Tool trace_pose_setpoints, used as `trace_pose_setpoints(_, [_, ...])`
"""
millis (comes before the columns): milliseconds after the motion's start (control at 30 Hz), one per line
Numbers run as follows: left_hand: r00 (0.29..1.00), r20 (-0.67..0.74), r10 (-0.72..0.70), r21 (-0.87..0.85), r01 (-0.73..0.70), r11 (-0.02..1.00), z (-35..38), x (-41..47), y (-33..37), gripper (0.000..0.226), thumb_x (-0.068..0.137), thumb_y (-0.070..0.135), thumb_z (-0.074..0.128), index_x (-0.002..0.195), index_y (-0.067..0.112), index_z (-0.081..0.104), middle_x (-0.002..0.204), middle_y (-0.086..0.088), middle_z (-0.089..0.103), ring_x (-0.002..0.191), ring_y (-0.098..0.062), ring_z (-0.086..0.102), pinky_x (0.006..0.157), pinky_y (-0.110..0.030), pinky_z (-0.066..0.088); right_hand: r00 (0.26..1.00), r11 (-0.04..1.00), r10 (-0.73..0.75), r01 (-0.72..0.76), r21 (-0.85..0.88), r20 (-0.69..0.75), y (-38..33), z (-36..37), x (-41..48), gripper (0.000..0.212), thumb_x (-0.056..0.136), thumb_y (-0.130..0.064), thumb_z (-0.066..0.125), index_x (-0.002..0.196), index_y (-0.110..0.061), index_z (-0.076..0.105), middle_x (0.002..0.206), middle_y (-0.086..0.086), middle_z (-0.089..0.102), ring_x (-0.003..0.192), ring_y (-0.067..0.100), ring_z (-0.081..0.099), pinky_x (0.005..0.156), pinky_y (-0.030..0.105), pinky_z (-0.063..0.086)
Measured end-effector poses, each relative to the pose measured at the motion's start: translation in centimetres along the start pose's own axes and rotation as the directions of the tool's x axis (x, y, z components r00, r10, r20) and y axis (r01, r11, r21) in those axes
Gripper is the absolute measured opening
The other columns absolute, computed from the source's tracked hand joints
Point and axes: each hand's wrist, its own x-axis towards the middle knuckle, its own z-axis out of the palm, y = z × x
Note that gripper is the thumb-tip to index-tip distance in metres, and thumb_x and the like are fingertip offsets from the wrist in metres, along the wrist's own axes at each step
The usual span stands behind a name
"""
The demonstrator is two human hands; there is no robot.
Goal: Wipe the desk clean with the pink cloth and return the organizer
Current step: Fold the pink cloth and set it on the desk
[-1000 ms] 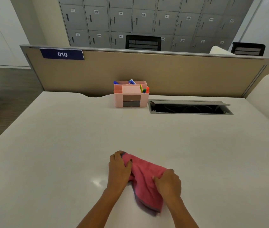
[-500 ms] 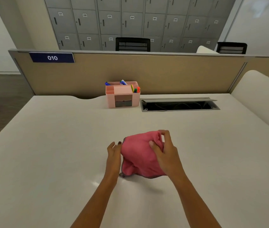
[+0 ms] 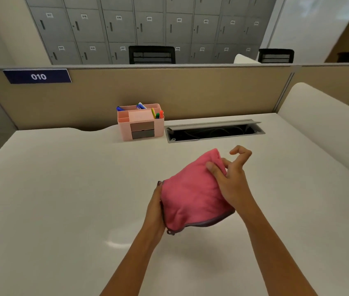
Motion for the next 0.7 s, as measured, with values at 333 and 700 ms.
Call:
trace_pose_setpoints(333, [0.924, 0.266, 0.276, 0.460, -0.373, 0.805, 5.0, 3.2, -1.1, 0.029, 0.086, 0.036, 0.063, 0.109, 0.037, 0.045, 0.114, 0.001, 0.054, 0.100, -0.024, 0.063, 0.070, -0.026, 0.054, 0.876, 0.855, 0.364, -0.449, 0.260, 0.317, 7.2, -10.1, 1.5, 0.033, 0.069, -0.030, 0.082, 0.093, -0.016, 0.065, 0.106, -0.002, 0.063, 0.094, 0.012, 0.062, 0.069, 0.021, 0.053])
trace_pose_setpoints(700, [0.852, 0.512, 0.103, 0.715, -0.490, 0.499, 14.6, 10.2, -4.8, 0.051, 0.087, 0.024, 0.065, 0.133, 0.038, 0.049, 0.134, 0.010, 0.045, 0.119, -0.011, 0.051, 0.098, -0.025, 0.049, 0.871, 0.861, 0.490, -0.491, 0.134, 0.041, 14.1, -18.1, 6.8, 0.053, 0.069, 0.004, 0.076, 0.105, -0.033, 0.070, 0.120, -0.006, 0.060, 0.099, 0.017, 0.065, 0.071, 0.024, 0.056])
